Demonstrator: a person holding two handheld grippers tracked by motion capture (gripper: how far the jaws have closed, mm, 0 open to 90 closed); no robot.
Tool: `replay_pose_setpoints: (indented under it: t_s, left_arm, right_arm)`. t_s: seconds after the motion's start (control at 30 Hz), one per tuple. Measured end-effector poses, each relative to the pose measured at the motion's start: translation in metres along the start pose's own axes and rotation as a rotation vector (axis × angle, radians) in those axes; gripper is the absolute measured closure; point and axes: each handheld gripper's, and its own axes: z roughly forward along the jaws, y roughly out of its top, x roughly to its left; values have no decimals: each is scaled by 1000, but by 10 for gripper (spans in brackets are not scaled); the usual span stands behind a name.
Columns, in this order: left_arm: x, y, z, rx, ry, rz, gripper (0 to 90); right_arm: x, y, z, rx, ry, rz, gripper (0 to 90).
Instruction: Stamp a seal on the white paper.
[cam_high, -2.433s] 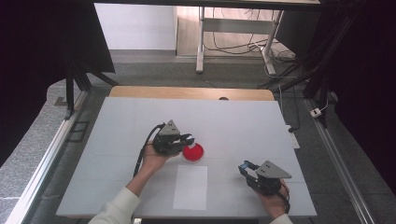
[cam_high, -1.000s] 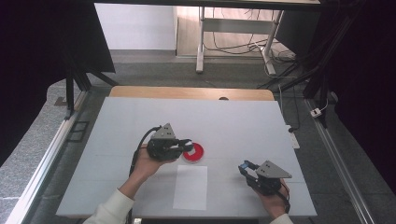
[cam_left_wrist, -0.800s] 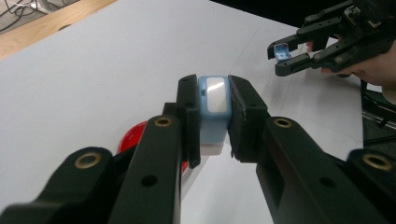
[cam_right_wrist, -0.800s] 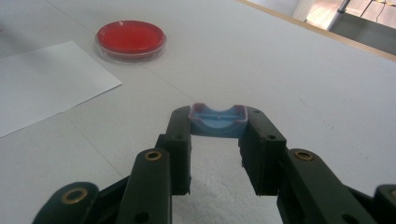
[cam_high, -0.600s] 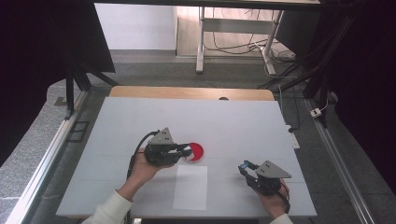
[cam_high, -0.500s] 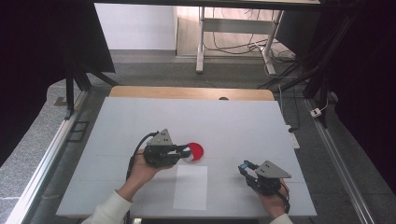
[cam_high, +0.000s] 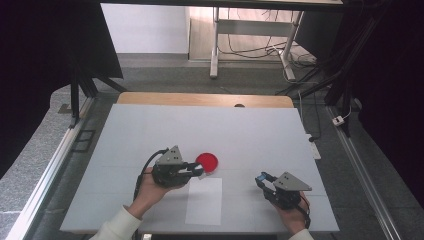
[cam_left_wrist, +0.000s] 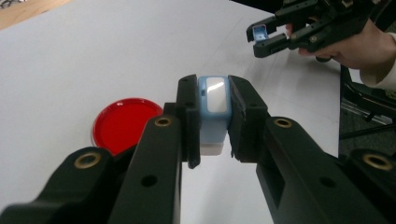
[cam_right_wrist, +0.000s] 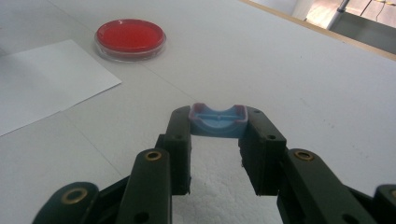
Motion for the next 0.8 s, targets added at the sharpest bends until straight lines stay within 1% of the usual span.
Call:
replay_pose_setpoints:
  t_s: [0.27,0.57,0.8]
  left_arm:
    - [-7,-5,2,12,-25,10,753]
    - [-12,-10,11,39,-38,18,753]
    - [-14,-13,16,45,-48,26,753]
  right_arm:
    - [0,0,1,4,-4,0,646]
    - [0,0,1,7,-4,-1,645]
    - [0,-1,1,8,-2,-3,646]
